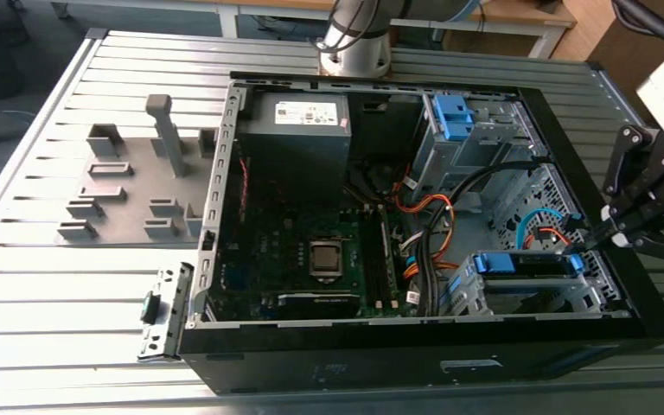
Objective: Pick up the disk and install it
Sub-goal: 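Insert the first disk wire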
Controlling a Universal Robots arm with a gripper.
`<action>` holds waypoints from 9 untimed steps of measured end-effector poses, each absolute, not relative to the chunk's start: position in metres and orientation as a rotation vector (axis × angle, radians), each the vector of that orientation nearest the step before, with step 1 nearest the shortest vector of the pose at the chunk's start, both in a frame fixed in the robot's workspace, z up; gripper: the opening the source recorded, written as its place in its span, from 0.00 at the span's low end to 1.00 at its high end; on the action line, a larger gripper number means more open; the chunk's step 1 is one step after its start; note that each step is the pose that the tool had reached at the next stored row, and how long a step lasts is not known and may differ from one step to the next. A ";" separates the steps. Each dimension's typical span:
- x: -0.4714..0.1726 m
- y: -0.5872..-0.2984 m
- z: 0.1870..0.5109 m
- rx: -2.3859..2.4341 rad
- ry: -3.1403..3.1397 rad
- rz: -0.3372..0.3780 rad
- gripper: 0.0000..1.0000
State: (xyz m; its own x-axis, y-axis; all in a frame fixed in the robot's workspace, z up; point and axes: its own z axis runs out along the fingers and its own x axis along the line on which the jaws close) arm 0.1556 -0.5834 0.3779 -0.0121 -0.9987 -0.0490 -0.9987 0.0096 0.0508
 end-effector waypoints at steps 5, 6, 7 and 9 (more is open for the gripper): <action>0.156 -0.583 0.378 2.208 -2.231 -0.111 0.11; 0.156 -0.583 0.378 2.208 -2.231 -0.111 0.11; 0.156 -0.583 0.378 2.208 -2.231 -0.111 0.11; 0.156 -0.583 0.378 2.207 -2.231 -0.111 0.17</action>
